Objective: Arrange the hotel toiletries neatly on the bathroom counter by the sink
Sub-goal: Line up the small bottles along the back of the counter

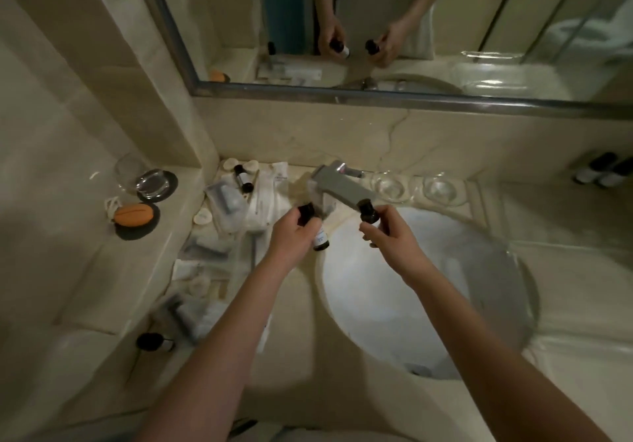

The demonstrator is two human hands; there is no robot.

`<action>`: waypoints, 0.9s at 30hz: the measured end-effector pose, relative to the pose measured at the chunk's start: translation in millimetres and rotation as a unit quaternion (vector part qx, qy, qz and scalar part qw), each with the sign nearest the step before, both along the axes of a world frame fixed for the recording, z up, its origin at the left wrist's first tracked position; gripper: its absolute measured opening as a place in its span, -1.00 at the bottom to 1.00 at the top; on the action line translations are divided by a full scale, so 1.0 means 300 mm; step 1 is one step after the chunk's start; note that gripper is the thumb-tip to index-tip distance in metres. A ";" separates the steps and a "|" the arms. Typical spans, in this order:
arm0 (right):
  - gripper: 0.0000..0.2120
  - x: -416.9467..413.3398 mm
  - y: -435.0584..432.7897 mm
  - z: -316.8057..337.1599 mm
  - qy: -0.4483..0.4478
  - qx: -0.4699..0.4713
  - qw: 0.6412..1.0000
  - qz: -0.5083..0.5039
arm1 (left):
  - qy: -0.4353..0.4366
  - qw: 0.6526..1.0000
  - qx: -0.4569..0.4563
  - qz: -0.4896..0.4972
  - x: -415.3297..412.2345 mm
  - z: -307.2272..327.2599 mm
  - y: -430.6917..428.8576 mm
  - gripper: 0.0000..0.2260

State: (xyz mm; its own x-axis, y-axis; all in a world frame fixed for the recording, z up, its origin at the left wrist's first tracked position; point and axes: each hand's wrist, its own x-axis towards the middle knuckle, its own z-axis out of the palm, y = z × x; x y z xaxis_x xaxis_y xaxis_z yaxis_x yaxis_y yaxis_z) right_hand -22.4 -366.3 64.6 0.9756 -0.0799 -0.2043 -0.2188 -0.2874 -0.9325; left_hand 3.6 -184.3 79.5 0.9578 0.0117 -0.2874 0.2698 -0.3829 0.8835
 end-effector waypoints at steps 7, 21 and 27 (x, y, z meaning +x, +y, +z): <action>-0.81 -0.107 -0.302 0.002 -0.004 0.027 0.995 -0.092 | -0.018 0.994 0.013 -0.103 -0.009 0.005 -0.299 -0.89; -0.69 0.021 -0.875 -0.059 0.001 -0.077 0.957 -0.280 | -0.051 0.968 0.066 -0.238 0.175 -0.031 -0.897 -0.87; -0.66 0.133 -1.066 -0.090 0.014 -0.121 0.952 -0.280 | -0.055 0.955 0.090 -0.276 0.263 -0.086 -1.123 -0.81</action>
State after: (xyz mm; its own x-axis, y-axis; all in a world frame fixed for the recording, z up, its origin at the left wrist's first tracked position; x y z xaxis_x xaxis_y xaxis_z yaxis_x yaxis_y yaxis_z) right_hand 17.6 -686.1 37.8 0.7604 -0.6345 -0.1388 -0.4241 -0.3233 -0.8459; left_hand 82.4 -521.3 53.8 0.8563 -0.4643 -0.2262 -0.1071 -0.5880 0.8017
